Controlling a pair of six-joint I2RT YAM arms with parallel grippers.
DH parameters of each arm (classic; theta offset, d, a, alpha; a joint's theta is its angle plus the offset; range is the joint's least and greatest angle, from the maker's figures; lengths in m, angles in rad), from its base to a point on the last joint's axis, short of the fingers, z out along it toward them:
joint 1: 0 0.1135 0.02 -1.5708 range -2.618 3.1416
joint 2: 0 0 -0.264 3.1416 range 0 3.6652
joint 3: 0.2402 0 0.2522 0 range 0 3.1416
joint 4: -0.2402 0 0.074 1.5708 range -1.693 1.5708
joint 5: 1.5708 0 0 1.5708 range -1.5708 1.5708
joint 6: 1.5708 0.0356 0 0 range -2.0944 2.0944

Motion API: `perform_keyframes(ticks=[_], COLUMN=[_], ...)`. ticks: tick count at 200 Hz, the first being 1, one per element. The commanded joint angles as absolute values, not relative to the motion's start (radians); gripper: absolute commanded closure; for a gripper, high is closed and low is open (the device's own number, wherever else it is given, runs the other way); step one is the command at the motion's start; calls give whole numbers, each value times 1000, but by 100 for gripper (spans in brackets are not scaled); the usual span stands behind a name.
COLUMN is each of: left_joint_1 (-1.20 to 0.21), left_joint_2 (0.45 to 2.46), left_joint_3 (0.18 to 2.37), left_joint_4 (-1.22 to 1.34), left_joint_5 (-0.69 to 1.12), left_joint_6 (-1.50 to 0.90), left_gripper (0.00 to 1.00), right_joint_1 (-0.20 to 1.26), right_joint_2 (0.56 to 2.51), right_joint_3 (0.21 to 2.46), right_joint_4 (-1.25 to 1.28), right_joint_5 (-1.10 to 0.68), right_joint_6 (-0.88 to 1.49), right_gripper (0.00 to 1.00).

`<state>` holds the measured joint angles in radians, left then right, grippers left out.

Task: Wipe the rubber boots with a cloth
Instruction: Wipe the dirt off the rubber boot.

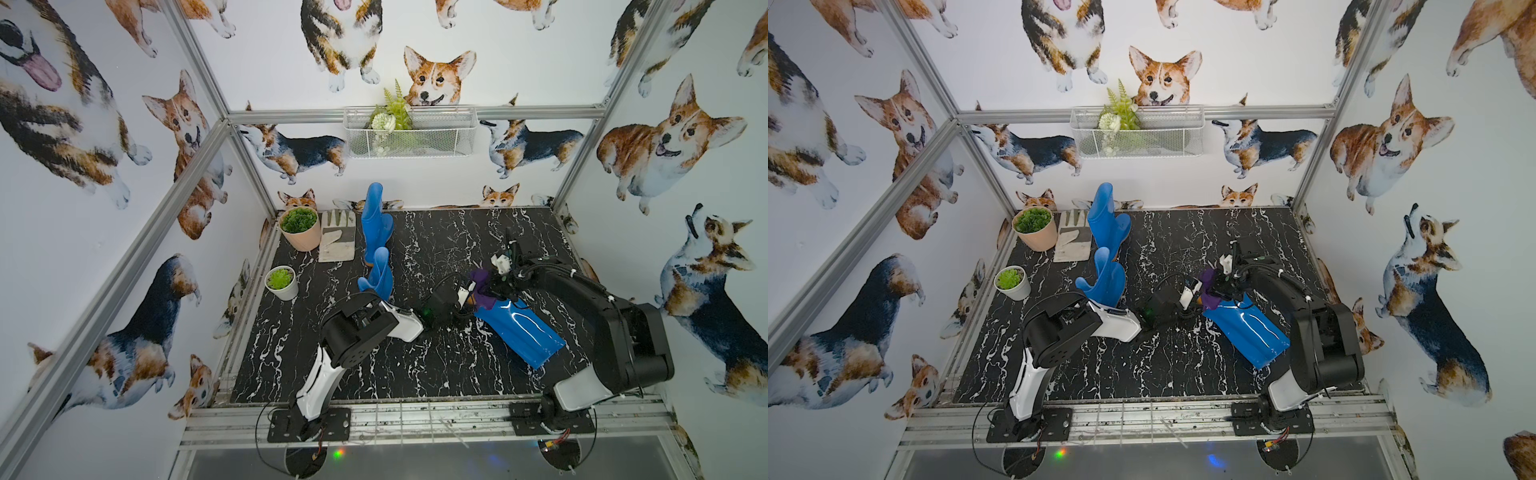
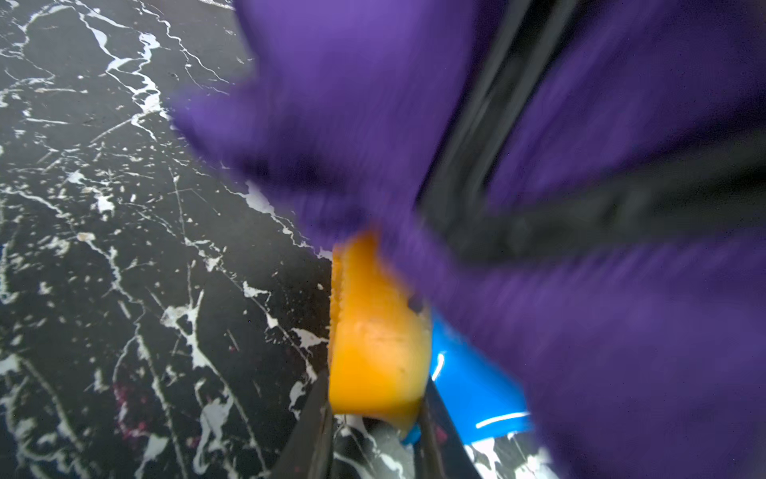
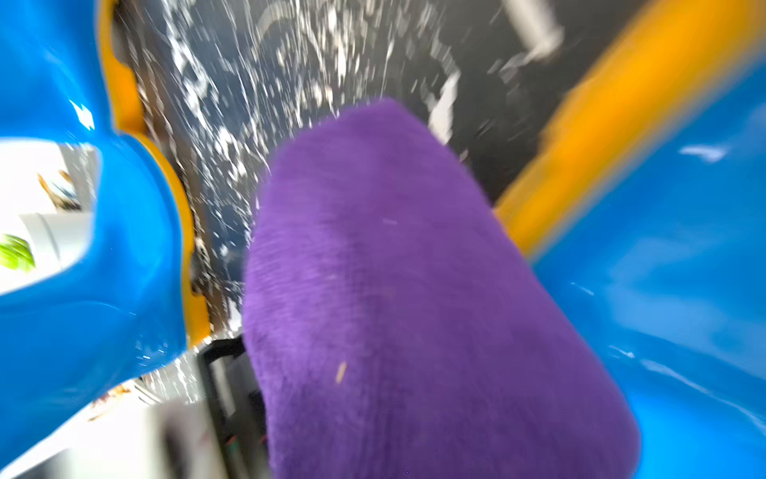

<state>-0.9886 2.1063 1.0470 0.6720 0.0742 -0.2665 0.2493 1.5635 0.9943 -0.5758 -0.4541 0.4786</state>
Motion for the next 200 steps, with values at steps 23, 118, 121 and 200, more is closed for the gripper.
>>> perform_keyframes(ticks=[23,118,121,200], left_joint_1=[-987,-988,-987,-988], left_joint_2=[2075,2026,2024,2033], left_joint_3=[1020,971,970,994], left_joint_4=[676,678,678,661], left_joint_5=[85,82,80,88], left_joint_6=[-292,-325,-325,-337], left_gripper=[100,100,100,100], right_joint_1=[377,47,44,313], right_joint_2=[1543,1402,1393,1313], right_joint_3=[821,946,950,901], right_joint_4=[-448,-758,-758,-578], right_joint_5=[-481,35,34,-284], right_joint_6=[569,405,405,467], right_gripper=[100,100,100,100])
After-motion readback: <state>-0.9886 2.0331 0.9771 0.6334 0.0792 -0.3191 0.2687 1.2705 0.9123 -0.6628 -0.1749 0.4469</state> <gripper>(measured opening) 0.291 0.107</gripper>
